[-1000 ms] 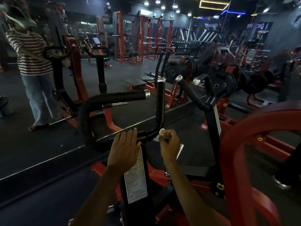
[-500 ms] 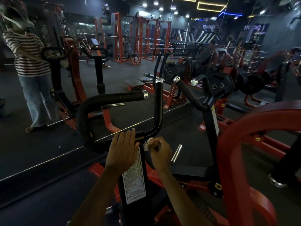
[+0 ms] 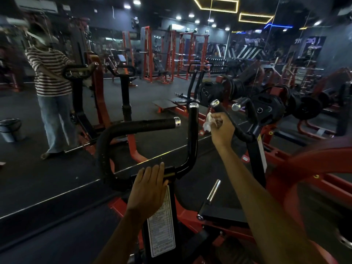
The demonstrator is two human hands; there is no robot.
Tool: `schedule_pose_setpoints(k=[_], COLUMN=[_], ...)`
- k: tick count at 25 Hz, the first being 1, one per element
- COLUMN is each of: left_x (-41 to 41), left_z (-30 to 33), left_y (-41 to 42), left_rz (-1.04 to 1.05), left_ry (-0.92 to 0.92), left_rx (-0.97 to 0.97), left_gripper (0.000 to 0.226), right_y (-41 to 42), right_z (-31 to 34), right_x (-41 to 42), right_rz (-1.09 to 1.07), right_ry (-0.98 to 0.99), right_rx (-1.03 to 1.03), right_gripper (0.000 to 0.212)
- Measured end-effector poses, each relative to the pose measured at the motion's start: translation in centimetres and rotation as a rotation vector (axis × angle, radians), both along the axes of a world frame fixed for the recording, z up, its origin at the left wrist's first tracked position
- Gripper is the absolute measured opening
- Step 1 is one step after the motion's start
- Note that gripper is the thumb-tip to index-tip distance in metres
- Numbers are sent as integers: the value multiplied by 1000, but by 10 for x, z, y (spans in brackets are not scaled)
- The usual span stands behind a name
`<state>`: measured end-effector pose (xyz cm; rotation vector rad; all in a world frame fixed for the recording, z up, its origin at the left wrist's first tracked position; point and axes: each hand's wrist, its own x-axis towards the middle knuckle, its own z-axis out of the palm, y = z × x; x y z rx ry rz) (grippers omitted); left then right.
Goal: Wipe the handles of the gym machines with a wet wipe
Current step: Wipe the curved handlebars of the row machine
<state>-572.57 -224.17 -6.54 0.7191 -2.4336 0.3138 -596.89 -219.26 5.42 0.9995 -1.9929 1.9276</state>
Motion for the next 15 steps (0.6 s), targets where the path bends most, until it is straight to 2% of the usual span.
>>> schedule_pose_setpoints(k=[5, 8, 15], left_x=[-3, -5, -4], left_z=[-4, -3, -5], left_y=[-3, -4, -5], left_rz=[-3, 5, 11], left_ry=[15, 21, 34], left_rx=[-21, -37, -79], left_gripper=[56, 58, 55], right_y=[-42, -55, -42], right_z=[20, 15, -1], right_x=[-22, -29, -28], right_rz=[27, 62, 198], right_ry=[41, 1, -76], right_rx=[66, 89, 126], right_gripper=[18, 20, 13])
